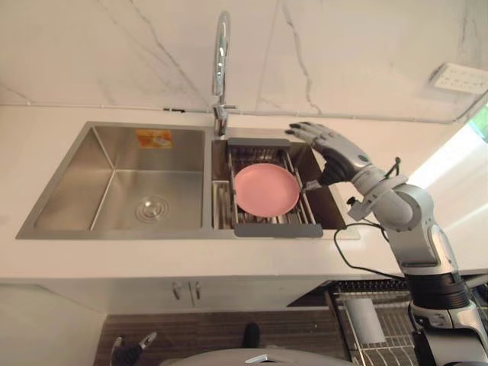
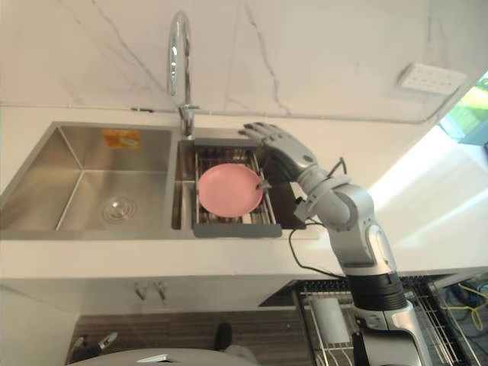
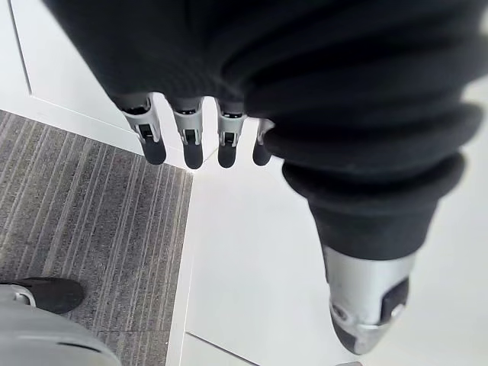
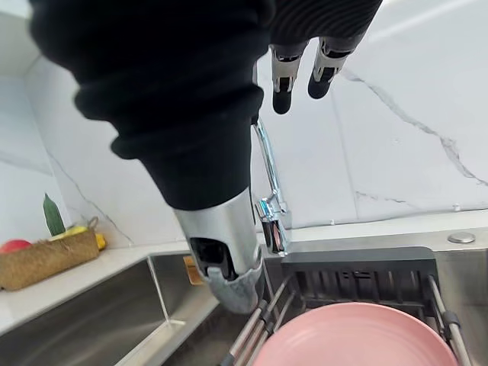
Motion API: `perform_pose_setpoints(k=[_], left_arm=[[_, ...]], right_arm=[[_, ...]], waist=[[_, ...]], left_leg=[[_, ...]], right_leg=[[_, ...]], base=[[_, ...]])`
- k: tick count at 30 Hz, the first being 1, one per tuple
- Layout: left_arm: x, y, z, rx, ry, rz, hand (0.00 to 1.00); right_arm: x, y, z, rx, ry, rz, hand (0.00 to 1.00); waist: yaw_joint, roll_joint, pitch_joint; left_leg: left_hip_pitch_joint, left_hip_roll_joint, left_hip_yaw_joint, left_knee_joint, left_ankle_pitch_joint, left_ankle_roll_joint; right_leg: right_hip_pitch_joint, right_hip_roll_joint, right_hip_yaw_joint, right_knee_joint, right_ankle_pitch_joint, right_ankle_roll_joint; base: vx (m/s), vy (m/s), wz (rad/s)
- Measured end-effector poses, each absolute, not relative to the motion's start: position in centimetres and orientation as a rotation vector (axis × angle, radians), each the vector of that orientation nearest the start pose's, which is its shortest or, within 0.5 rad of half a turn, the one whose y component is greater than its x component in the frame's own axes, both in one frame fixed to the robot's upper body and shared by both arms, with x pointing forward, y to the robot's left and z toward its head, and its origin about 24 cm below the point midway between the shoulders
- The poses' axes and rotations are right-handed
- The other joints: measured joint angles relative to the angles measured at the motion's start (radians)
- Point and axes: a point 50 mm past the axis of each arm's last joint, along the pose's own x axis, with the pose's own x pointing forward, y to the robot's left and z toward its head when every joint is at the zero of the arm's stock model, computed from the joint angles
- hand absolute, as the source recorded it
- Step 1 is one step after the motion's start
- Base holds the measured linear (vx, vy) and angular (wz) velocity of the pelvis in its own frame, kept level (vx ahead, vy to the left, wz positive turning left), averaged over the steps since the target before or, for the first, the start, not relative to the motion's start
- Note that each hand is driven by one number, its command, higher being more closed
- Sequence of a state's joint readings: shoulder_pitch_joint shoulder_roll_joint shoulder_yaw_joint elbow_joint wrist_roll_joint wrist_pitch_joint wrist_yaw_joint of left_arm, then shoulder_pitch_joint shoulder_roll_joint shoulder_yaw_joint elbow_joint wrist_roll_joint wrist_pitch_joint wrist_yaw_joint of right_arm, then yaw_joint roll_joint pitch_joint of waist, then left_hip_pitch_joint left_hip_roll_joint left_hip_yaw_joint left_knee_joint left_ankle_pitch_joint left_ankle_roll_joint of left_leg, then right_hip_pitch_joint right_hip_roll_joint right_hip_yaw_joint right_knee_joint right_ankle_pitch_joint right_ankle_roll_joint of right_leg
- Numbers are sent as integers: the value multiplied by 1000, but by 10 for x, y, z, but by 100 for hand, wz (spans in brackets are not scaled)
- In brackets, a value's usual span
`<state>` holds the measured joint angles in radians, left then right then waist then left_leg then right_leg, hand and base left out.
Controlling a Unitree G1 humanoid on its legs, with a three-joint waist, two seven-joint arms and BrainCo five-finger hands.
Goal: Walk over to the sink, pick up the cup, carry it to the dishwasher, place the cup inside the dishwasher, then close the dishwasher door
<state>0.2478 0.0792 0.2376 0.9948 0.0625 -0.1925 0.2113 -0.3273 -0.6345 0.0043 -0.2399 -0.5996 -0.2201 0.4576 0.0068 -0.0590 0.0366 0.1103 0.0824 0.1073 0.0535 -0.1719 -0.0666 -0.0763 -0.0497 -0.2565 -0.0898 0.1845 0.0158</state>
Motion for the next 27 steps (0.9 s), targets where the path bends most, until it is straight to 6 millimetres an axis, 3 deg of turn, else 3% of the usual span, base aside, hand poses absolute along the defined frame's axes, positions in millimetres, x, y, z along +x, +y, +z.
perform_pose_setpoints(k=[11,27], left_arm=[[47,228,-154,177,1032,447,0],[46,230,-154,201,1040,430,0]], right_arm=[[290,-189,148,-1560,-261,535,0],[290,-197,115,-1642,-175,568,0]], waist=[[8,2,0],[17,6,4]], left_leg=[[-4,2,-5,-3,2,-3],[-3,5,-20,-2,0,-5]], right_leg=[[-3,-1,-10,0,3,1],[7,-3,-28,0,-3,5]], base=[[30,33,2],[2,9,3]])
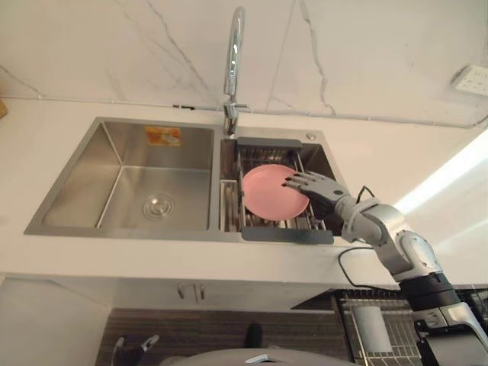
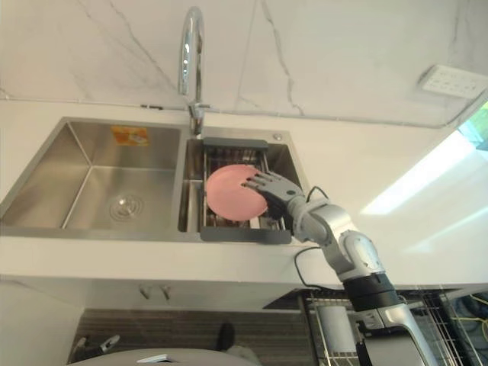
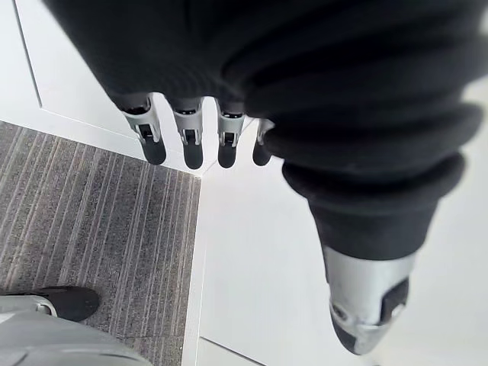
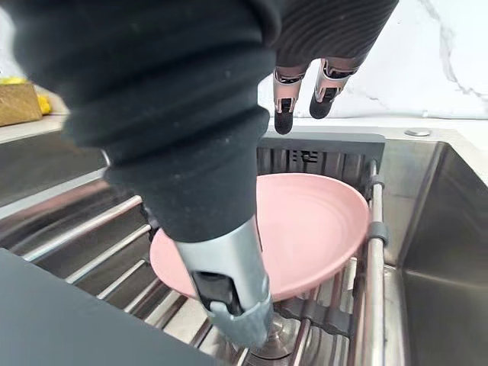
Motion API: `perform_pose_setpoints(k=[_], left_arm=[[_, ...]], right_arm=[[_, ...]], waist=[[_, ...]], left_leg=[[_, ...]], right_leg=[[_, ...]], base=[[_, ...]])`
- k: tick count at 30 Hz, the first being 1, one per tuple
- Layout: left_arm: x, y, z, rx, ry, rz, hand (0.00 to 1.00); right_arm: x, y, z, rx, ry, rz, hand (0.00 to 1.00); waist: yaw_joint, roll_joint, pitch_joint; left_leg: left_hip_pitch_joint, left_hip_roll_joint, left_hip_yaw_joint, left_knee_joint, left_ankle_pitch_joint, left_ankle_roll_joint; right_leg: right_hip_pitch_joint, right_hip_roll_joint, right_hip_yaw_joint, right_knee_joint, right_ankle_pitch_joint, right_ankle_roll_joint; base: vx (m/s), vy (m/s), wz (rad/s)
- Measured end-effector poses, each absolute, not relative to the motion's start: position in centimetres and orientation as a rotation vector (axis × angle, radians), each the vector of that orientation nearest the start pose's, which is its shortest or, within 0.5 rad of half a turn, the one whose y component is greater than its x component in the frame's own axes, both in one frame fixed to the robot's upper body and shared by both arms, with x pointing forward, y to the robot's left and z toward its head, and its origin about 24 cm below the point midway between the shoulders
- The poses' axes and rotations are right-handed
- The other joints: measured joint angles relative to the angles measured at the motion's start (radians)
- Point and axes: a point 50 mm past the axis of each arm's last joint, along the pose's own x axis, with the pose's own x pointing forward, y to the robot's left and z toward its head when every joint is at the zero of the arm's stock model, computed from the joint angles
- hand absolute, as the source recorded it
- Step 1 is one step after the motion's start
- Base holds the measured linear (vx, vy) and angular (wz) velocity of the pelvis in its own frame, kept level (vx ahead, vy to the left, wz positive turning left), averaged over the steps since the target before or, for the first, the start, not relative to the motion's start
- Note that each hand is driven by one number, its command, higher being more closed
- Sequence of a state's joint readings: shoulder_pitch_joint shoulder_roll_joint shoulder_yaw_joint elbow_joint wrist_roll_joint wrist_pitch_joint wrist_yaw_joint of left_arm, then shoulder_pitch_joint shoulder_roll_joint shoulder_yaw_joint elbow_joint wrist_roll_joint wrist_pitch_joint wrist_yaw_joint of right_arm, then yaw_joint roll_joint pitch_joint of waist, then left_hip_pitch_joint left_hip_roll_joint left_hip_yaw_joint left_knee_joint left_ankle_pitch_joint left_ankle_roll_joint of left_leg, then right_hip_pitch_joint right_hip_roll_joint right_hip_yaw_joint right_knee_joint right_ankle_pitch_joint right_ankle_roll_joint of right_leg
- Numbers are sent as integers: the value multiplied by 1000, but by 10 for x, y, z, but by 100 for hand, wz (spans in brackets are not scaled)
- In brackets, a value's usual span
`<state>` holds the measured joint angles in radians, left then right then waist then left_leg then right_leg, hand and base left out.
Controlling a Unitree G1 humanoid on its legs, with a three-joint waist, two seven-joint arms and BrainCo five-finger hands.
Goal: Walk over to the sink, pick up the cup, carry it to the dishwasher, place the cup inside the dishwasher, then close the dishwasher door
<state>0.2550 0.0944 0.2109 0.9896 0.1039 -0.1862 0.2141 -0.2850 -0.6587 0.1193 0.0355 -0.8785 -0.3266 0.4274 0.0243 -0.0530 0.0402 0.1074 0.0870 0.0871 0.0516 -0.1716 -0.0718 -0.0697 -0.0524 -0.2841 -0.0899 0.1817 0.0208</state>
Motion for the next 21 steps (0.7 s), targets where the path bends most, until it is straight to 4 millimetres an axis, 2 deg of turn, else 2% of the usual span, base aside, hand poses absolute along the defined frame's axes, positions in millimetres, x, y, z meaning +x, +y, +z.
perform_pose_setpoints(k=[8,21], left_arm=[[47,230,-154,222,1040,405,0],[48,231,-152,230,1024,408,0]], right_arm=[[293,-200,98,-1696,-138,572,0],[293,-199,88,-1762,-128,584,0]], waist=[[9,0,1],[25,3,8]], left_leg=[[0,1,-4,0,0,0],[-1,1,-9,0,0,0]], right_leg=[[1,0,-4,0,-1,2],[3,0,-9,0,-3,3]], base=[[0,0,0],[0,0,0]])
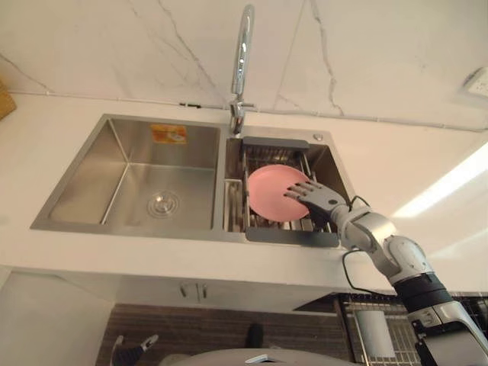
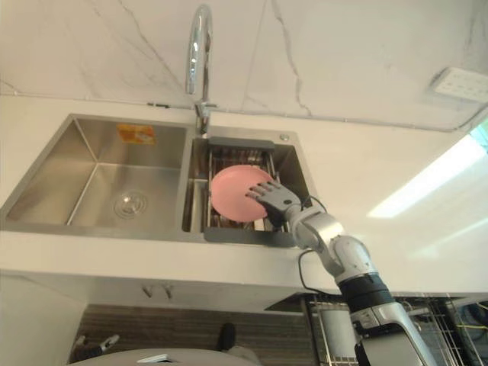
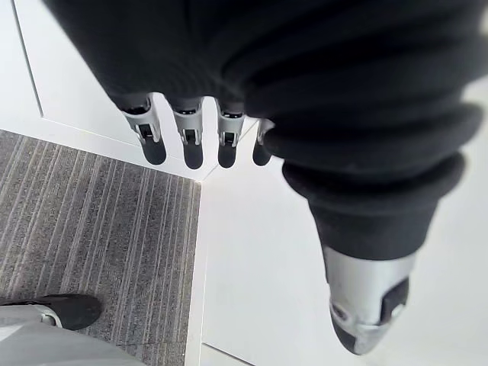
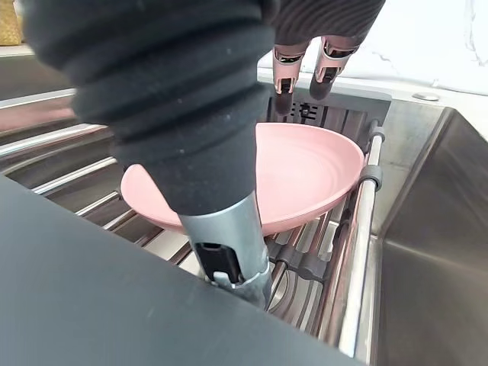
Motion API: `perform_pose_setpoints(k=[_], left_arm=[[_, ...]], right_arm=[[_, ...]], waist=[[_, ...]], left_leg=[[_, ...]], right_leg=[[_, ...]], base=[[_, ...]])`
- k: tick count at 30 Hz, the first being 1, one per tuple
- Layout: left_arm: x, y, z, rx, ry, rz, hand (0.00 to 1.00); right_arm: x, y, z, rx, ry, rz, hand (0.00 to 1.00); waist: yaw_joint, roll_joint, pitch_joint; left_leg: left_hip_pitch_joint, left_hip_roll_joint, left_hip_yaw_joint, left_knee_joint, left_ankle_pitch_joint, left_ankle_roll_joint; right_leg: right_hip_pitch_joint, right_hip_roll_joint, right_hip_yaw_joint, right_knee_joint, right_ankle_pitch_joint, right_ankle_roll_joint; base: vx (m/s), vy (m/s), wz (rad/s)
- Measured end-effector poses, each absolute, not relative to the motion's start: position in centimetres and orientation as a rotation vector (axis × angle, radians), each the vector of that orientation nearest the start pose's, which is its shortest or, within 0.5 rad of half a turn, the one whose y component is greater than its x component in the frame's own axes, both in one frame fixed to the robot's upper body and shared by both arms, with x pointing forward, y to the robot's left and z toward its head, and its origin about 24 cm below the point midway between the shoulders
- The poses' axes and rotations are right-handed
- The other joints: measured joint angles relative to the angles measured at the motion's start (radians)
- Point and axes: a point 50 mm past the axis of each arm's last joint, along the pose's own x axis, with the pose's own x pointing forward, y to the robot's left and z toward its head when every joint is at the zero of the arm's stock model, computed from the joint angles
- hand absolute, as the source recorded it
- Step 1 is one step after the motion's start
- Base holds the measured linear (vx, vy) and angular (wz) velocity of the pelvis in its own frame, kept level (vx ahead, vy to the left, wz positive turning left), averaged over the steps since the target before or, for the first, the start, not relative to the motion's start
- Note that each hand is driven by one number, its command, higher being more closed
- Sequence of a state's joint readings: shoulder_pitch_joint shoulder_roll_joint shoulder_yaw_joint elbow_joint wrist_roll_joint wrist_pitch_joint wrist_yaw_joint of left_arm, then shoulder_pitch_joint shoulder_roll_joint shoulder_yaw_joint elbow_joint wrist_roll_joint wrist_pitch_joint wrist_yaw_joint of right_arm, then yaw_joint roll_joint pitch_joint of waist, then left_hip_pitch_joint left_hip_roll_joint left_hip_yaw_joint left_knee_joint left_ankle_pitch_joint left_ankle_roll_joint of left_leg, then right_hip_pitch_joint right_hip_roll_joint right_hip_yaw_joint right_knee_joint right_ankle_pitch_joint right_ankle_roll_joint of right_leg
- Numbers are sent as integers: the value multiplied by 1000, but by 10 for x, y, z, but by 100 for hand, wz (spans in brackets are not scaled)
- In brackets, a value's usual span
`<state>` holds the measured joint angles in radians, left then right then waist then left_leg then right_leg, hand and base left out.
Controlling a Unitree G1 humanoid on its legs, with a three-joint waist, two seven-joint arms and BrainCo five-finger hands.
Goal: Walk over to the sink, pick up the cup, carry it to the dishwasher, place the cup inside the dishwasher, then close the dishwasher door
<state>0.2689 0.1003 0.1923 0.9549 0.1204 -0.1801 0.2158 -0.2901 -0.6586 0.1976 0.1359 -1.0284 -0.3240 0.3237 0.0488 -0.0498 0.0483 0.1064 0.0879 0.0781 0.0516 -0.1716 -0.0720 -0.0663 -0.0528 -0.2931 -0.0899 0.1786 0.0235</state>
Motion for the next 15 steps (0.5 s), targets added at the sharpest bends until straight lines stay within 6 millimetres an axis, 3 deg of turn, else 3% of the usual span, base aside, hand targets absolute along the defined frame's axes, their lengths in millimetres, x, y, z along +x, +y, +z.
perform_pose_setpoints(k=[15], left_arm=[[48,230,-152,233,1023,400,0]], right_arm=[[299,-201,75,-1810,-75,631,0]], waist=[[4,0,16]], left_leg=[[0,-1,-25,-1,0,0]], right_leg=[[13,-6,-25,0,-7,6]], base=[[4,7,5]])
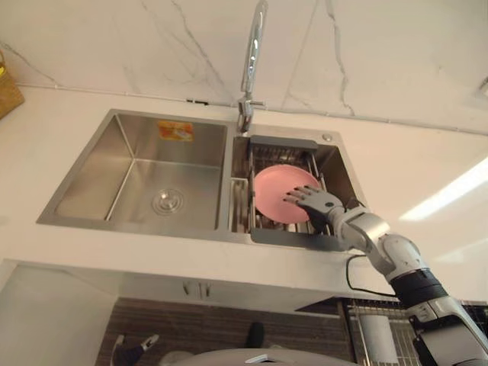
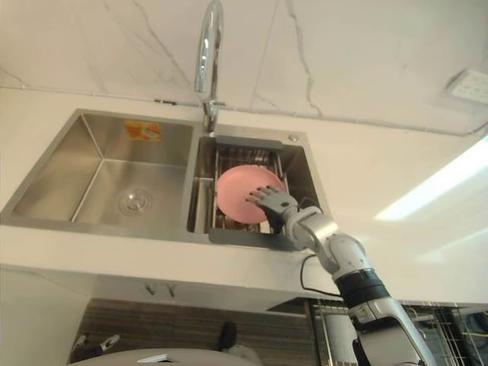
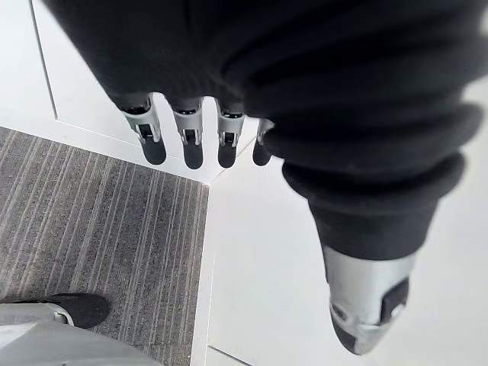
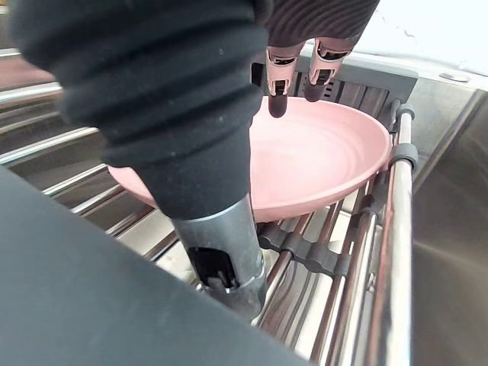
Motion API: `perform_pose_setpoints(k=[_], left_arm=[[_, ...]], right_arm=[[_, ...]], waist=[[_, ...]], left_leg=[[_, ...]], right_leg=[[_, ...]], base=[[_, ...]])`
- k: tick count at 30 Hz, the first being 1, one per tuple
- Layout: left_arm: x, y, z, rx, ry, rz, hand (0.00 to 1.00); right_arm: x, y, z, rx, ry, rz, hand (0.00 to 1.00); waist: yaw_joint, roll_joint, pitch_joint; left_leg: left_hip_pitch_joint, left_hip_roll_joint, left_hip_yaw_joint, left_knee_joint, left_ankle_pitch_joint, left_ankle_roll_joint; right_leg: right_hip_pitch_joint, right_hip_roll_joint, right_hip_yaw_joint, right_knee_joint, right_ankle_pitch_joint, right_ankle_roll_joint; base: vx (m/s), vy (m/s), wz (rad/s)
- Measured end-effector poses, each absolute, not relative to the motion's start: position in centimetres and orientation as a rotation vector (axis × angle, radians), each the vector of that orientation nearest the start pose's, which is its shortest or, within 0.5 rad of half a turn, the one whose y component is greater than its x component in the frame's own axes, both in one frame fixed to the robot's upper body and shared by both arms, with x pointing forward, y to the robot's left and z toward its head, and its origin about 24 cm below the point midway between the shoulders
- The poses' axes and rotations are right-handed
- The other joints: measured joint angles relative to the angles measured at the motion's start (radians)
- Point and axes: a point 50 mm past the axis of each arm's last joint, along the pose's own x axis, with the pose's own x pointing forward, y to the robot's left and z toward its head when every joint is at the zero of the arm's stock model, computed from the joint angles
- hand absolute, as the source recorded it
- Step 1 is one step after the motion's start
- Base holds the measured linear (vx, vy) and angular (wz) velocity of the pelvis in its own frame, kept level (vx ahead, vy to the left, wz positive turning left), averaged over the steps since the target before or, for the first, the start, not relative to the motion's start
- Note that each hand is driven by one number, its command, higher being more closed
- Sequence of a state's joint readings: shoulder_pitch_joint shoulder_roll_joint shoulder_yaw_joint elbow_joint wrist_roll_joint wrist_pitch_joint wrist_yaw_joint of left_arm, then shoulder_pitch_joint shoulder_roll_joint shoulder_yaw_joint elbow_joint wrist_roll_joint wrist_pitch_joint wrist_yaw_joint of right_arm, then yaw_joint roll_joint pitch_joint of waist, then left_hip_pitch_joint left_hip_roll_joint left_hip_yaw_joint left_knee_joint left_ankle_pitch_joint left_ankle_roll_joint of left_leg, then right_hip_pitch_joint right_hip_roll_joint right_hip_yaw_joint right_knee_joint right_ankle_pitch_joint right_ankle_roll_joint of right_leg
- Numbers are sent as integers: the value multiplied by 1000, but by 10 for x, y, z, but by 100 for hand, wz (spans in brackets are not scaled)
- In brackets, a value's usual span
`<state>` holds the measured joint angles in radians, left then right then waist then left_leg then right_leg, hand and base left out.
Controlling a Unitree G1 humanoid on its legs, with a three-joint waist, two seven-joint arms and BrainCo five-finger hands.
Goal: Walk over to the sink, pick up the cup, carry it to the dishwasher, place the cup inside the dishwasher, then close the dishwasher door
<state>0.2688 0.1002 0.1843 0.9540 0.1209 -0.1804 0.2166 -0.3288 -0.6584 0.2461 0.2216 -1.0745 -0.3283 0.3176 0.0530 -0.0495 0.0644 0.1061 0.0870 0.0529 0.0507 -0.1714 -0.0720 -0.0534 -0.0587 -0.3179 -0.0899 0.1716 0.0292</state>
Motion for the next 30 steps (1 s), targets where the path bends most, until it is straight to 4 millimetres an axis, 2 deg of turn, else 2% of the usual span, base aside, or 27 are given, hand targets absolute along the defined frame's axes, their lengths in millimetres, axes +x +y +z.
perform_pose_setpoints(k=[1,2,6,12,16,20,25,30], left_arm=[[48,230,-152,233,1024,399,0],[48,229,-152,233,1023,398,0],[49,228,-152,236,1023,388,0],[49,228,-152,237,1023,386,0],[50,227,-152,244,1022,371,0],[50,227,-152,246,1022,372,0],[49,228,-152,248,1023,377,0],[48,229,-152,257,1022,397,0]], right_arm=[[299,-200,72,-1827,-68,641,0],[298,-201,69,-1841,-55,652,100],[298,-207,61,-1851,-14,658,100],[307,-206,69,-1872,-51,618,100],[307,-213,61,-1877,-38,604,100],[307,-209,59,-1880,-103,581,100],[310,-208,69,-1869,-182,509,100],[316,-211,94,-1789,-286,342,100]], waist=[[0,0,0],[1,0,0],[-1,0,0],[8,-2,1],[9,-4,3],[7,-4,4],[6,-4,5],[2,-1,6]], left_leg=[[0,0,0,0,0,0],[0,-1,-1,0,0,0],[-5,-5,-16,0,4,2],[-5,-5,-24,0,6,2],[-1,-5,-25,-1,6,2],[-1,-5,-25,-1,6,2],[-1,-5,-25,-1,6,2],[0,-6,-25,-1,6,2]], right_leg=[[0,0,-1,0,0,0],[0,-1,-2,0,0,0],[3,-8,-21,0,-1,2],[8,-9,-24,0,-2,2],[13,-10,-25,0,-3,4],[13,-9,-25,0,-3,4],[13,-9,-25,0,-3,4],[13,-9,-24,0,-3,4]], base=[[0,0,0],[0,0,0],[-6,17,10],[-2,14,5],[0,0,0],[0,0,0],[0,0,0],[0,0,0]])
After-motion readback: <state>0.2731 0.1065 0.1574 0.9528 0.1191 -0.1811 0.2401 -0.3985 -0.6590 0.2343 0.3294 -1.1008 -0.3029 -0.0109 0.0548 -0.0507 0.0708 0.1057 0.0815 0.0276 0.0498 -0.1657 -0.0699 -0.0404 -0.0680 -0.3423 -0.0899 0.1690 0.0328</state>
